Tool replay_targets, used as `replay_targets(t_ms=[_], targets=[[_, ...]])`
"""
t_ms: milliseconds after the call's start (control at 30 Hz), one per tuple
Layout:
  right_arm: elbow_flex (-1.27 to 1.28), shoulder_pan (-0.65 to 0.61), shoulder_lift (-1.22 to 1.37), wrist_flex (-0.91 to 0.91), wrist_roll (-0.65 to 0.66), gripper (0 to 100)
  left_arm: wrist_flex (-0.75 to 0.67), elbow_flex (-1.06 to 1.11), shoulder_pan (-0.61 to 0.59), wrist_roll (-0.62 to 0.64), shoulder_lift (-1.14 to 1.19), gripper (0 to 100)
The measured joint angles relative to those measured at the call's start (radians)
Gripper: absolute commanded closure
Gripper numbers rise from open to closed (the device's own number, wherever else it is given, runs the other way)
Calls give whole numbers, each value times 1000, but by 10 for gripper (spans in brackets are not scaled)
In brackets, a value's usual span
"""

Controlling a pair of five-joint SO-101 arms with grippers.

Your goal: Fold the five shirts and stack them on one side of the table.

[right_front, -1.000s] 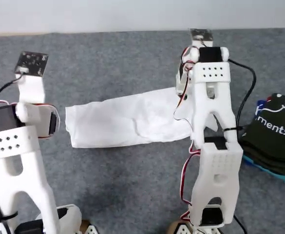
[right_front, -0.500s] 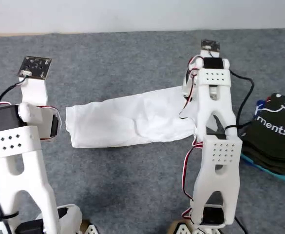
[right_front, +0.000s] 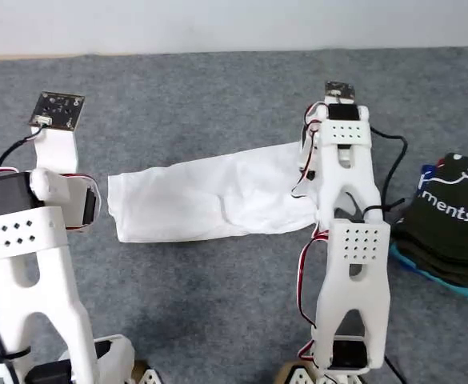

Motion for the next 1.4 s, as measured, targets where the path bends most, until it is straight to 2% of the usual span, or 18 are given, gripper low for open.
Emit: replay_targets(t_ms=[233,333,533,733,900,1100,1167,1300,1400], targets=[[-137,-60,-2,147,138,989,0,0,0,0,0,993],[-219,-135,-26,216,178,989,0,0,0,0,0,993],[-345,-344,-51,222,196,989,0,0,-31,0,0,993],[-413,-539,-51,215,226,989,0,0,-275,-6,0,993],[-416,-643,-35,138,242,989,0,0,-505,-126,0,993],[-416,-743,41,43,284,982,0,0,-718,-244,0,993],[-416,-772,66,12,284,920,0,0,-769,-278,0,993],[-416,-802,84,-20,296,735,0,0,-830,-313,0,993],[-416,-822,84,-20,296,737,0,0,-842,-322,0,993]])
